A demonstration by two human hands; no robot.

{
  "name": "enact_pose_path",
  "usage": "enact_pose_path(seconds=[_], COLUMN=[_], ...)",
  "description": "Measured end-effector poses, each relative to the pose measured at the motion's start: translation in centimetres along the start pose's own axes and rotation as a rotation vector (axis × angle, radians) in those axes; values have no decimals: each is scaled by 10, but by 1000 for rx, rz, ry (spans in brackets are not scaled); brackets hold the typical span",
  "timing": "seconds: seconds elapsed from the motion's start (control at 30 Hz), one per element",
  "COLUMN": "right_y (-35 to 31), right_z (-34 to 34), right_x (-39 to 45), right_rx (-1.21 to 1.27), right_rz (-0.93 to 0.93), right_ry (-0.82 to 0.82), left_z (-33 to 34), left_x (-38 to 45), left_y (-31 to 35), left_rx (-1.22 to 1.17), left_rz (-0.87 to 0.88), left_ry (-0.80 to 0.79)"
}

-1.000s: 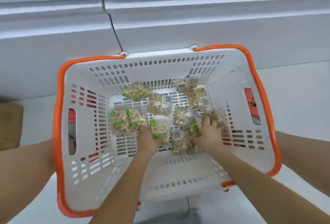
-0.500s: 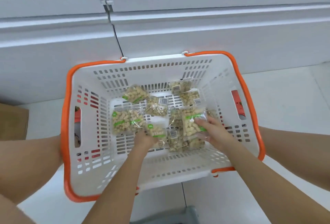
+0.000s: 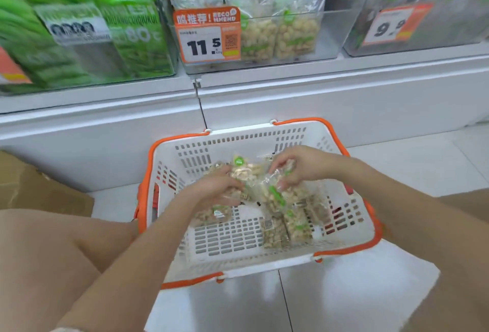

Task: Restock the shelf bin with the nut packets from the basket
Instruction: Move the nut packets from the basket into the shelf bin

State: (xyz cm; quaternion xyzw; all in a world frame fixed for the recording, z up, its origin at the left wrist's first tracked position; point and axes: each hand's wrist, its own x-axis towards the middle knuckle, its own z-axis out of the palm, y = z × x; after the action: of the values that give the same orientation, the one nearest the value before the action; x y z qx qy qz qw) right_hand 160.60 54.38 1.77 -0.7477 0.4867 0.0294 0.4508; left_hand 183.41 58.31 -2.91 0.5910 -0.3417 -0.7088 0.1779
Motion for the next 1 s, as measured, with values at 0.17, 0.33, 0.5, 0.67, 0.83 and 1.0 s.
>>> enact_pose_path(seconds=[0.17, 0.33, 0.5, 0.67, 0.83, 1.0], right_y=[-62, -86, -95, -95, -88, -95], right_z=[-36, -53, -74, -96, -119, -109], right_x=[-19, -28, -29, -19, -19, -6], right_rx=[-246, -61, 200, 131, 244, 305], right_rz=[-211, -390, -448, -587, -541, -545], right_ry=[100, 291, 434, 656, 702, 511], left_z=[9, 24, 23, 28, 23, 7], left_x=[-48, -88, -88, -70, -61, -60], left_y=[58, 92, 114, 134, 158, 173], left_rx=[59, 198, 255, 2, -175, -183], left_rz=[86, 220, 438, 517, 545, 602], left_ry=[-208, -195, -20, 77, -2, -24])
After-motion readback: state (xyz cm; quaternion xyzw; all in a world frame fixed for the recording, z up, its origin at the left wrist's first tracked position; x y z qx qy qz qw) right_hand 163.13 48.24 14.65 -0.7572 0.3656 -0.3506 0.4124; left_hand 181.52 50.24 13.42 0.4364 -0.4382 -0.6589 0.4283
